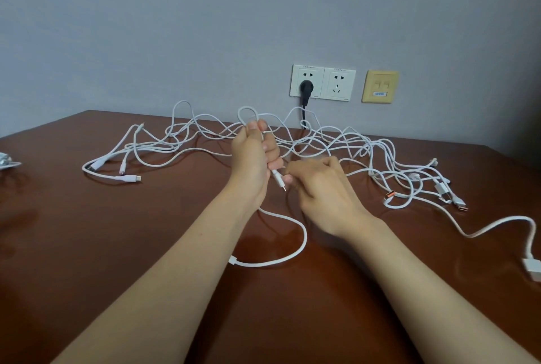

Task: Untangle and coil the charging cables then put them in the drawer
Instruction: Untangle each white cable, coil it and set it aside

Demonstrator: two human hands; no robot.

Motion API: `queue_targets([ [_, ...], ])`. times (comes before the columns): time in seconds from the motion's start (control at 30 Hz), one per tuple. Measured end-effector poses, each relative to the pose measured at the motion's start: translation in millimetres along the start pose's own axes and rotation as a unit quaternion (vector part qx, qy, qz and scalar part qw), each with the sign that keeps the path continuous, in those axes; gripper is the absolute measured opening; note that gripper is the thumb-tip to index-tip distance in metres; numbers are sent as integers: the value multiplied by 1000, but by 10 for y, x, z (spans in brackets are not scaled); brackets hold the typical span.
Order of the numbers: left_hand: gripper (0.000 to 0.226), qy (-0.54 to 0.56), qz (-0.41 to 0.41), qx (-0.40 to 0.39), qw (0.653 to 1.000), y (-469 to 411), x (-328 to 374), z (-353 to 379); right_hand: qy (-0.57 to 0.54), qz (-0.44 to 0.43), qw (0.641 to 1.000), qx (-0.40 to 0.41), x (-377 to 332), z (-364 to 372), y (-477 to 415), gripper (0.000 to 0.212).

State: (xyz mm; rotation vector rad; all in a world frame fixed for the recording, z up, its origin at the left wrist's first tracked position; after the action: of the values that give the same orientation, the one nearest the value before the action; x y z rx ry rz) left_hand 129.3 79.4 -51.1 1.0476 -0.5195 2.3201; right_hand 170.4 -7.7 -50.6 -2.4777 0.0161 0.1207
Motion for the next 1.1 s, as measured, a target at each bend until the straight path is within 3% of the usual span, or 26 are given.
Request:
queue_targets([
  [0.23, 36, 29, -36, 0, 999, -24, -33, -41, -25, -2, 999, 42, 18, -86, -19, 19],
  [0.4, 36, -59, -42, 1, 997, -23, -39, -41, -13, -48, 998, 39, -53, -52, -15, 23],
  [0.6, 37, -63, -50, -13, 997, -24, 2, -12, -147, 82, 986, 13, 173, -7, 1, 39],
  [0.73, 38, -5, -43, 9, 999, -83, 125, -131, -102, 85, 989, -63, 261, 86, 60, 49],
  [0.83, 39, 34, -27, 27, 999, -155, 210, -239, -131, 119, 981, -76, 360, 43, 95, 40],
  [1.0, 37, -81, 21, 86, 993, -179, 212, -326, -161, 131, 978, -37, 359, -70, 44, 41],
  [1.1, 35, -239, 28, 91, 966, -169, 123, -255, -161, 135, 978, 12, 359, -146, -9, 38],
])
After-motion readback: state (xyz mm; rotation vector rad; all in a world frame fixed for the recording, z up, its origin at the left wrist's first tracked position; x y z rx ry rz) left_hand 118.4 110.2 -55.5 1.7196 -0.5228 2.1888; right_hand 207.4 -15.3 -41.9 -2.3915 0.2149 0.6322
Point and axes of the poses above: each hand's wrist, its own y-axis away from the middle knuckle, its own z-axis out of the palm, x = y × z, the point moved 8 cm from there along -y, towards the middle knuckle, and after that the axes turned 4 degrees about -z, right-handed, at the moved point
